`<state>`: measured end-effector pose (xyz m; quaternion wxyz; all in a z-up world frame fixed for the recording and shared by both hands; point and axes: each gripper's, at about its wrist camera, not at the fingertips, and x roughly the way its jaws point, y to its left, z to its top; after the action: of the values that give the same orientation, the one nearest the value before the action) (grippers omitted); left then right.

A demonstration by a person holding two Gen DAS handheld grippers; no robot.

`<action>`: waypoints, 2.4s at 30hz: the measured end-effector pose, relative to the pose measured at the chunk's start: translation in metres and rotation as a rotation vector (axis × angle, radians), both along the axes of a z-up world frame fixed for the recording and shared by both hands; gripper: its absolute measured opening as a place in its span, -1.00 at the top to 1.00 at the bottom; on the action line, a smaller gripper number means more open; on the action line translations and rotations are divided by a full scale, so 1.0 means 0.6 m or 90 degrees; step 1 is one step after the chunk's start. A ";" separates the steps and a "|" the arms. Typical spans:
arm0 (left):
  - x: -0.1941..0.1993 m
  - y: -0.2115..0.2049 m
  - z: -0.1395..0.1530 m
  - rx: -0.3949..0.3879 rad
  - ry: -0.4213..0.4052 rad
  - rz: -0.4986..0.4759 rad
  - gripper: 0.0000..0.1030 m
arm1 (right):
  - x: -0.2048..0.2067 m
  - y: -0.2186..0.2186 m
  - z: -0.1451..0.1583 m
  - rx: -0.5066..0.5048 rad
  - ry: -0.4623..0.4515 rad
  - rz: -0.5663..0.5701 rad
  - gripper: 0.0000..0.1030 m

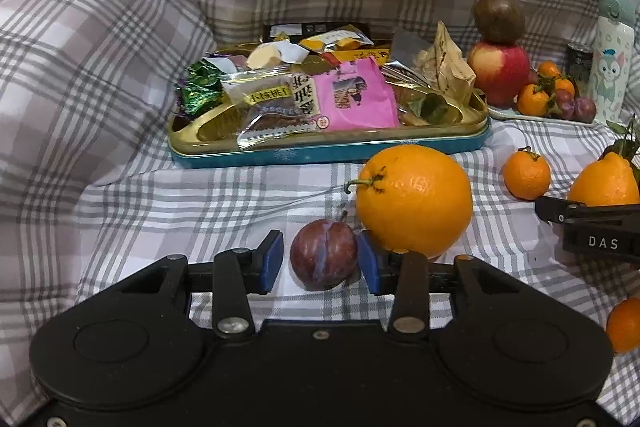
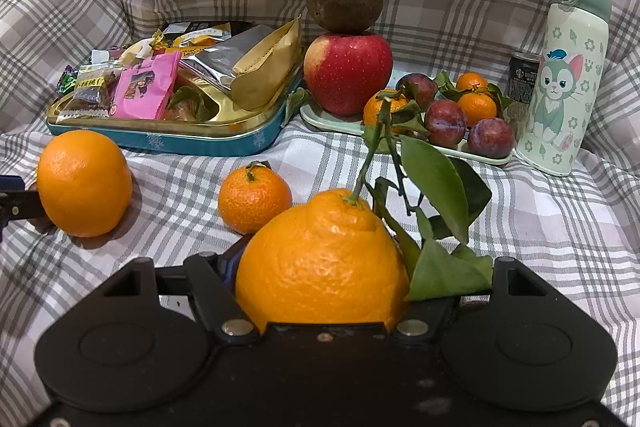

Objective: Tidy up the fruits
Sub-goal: 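Close the left tool on the plum while the right tool grasps the leafy orange, then carry plum and leafy orange over the gold tray and open both tools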

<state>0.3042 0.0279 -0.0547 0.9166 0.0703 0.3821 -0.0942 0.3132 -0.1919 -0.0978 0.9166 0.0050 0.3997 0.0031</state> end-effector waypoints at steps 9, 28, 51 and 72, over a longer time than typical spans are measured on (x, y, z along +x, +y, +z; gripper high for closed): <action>0.020 0.000 -0.022 -0.010 0.033 0.011 0.03 | -0.001 0.000 -0.001 -0.002 -0.003 0.001 -0.44; -0.013 0.013 0.012 -0.047 0.020 0.036 0.07 | -0.019 -0.007 0.015 0.020 -0.005 -0.023 -0.40; -0.228 -0.031 0.112 -0.057 0.021 -0.023 0.07 | -0.240 -0.019 0.150 0.021 -0.088 -0.013 -0.40; -0.370 -0.035 0.027 -0.048 0.110 0.008 0.07 | -0.481 0.007 0.101 0.049 -0.014 -0.033 -0.40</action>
<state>0.0820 0.0071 -0.0387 0.8829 0.0249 0.4561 -0.1086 0.0243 -0.1877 -0.0373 0.9199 0.0508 0.3888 -0.0052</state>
